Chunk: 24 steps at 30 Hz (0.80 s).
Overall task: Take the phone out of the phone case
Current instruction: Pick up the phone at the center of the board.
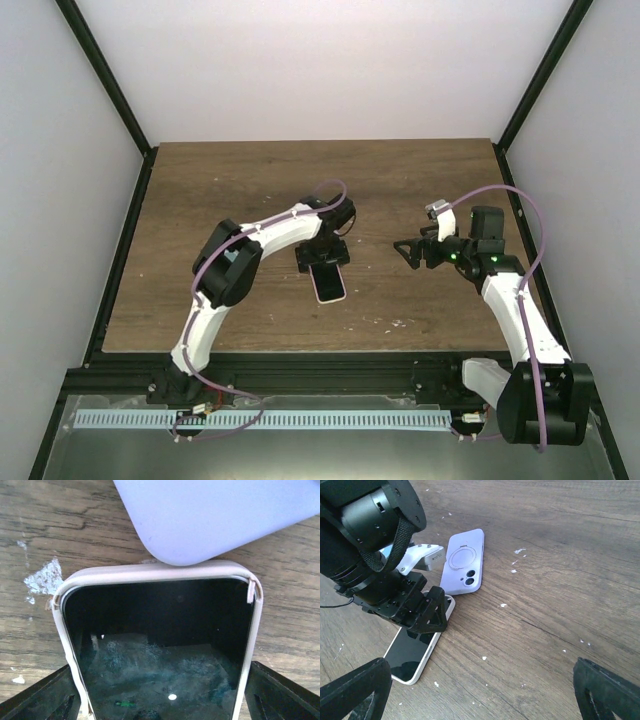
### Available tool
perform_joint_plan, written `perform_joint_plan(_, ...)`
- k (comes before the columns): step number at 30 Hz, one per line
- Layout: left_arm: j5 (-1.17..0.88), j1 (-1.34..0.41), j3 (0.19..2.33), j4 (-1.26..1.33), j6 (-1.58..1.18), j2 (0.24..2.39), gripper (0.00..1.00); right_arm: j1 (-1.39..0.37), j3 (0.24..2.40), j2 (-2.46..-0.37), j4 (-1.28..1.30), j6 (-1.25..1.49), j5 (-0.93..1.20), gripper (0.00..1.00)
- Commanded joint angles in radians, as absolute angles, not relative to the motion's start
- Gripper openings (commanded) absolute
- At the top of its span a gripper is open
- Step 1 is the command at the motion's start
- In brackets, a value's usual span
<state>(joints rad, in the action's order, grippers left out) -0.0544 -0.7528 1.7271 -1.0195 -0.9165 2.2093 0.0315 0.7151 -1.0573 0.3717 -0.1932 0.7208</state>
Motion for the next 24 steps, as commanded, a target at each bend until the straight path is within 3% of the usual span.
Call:
perform_joint_plan(1,-0.046,-0.748,1.814,-1.132,-0.961,2.271,0.87,0.044,0.735,-1.053,0.356,-0.206,0.712,1.0)
perform_joint_plan(13,-0.063,-0.747,1.816,-1.153,-0.989,2.293,0.77,0.044,0.738,-1.054,0.361,-0.208,0.714,1.0)
perform_joint_plan(19,-0.056,-0.747,1.838,-1.189,-0.982,2.318,0.8,0.044,0.74,-1.055,0.362,-0.207,0.717,1.0)
perform_joint_plan(24,-0.067,-0.748,1.797,-1.149,-0.97,2.291,0.6,0.044,0.747,-1.065,0.362,-0.207,0.727,1.0)
